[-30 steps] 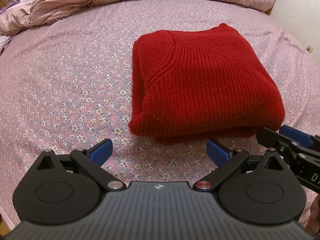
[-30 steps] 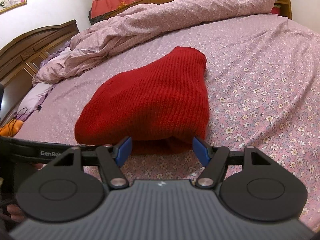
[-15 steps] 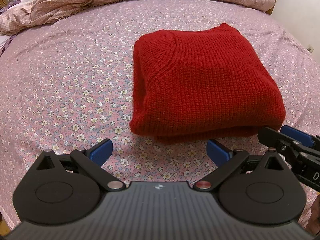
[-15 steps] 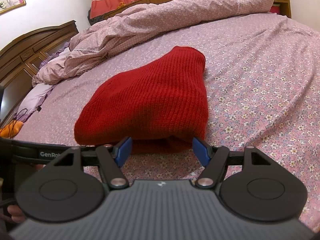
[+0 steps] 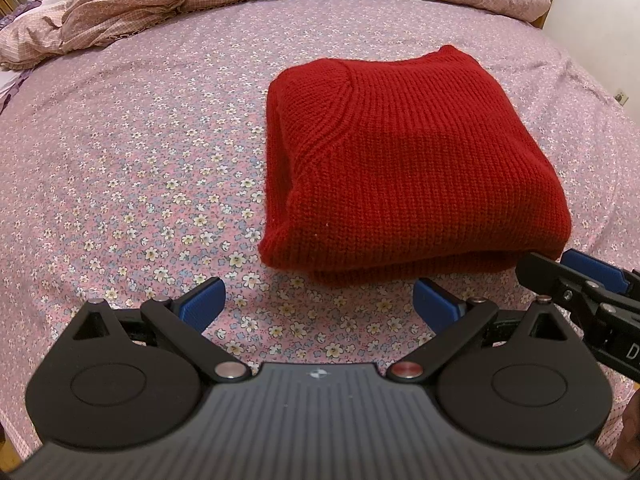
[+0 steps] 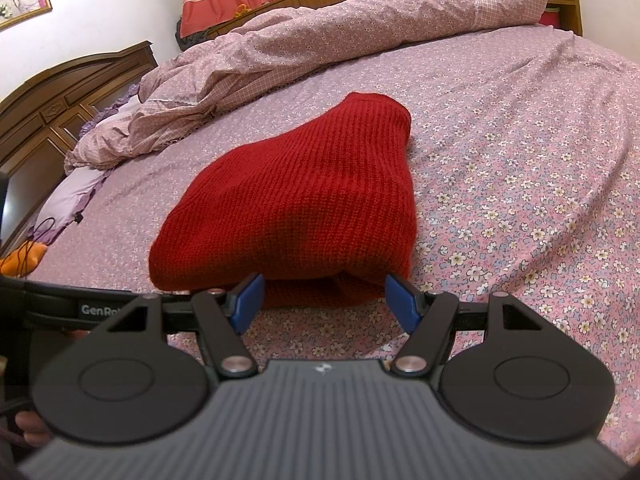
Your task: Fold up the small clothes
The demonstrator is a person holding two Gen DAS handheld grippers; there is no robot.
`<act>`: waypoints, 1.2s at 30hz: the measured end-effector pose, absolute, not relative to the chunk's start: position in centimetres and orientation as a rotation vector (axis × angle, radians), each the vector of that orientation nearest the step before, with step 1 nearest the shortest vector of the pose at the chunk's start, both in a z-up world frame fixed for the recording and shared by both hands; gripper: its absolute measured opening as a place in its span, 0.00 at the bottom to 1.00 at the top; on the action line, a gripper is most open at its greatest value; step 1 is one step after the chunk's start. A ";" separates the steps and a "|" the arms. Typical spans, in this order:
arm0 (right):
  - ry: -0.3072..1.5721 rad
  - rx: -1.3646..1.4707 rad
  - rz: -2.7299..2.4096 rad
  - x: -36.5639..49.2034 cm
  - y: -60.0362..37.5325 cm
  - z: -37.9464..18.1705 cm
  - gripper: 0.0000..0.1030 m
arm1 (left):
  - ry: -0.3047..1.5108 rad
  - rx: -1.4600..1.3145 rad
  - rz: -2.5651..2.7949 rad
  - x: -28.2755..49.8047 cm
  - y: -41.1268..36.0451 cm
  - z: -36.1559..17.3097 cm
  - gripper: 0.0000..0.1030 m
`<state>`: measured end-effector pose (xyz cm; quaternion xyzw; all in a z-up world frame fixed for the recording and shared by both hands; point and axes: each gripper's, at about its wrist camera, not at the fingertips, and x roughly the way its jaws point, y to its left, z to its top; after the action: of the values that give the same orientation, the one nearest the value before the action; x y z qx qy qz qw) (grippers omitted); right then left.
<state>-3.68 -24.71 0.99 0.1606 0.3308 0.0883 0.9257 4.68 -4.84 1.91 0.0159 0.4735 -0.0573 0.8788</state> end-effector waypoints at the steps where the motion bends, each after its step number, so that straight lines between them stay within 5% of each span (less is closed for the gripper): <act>1: 0.679 0.330 0.181 -3.7 -24.7 1.0 0.67 | 0.987 0.033 -0.119 4.7 -4.8 1.9 0.99; 36: 0.676 0.335 0.178 -3.8 -24.8 1.3 0.67 | 0.985 0.040 -0.118 4.7 -5.2 2.0 0.99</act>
<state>-3.78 -24.78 1.26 0.1634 0.3296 0.0866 0.9258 4.66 -5.25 2.05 0.0192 0.4723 -0.0564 0.8794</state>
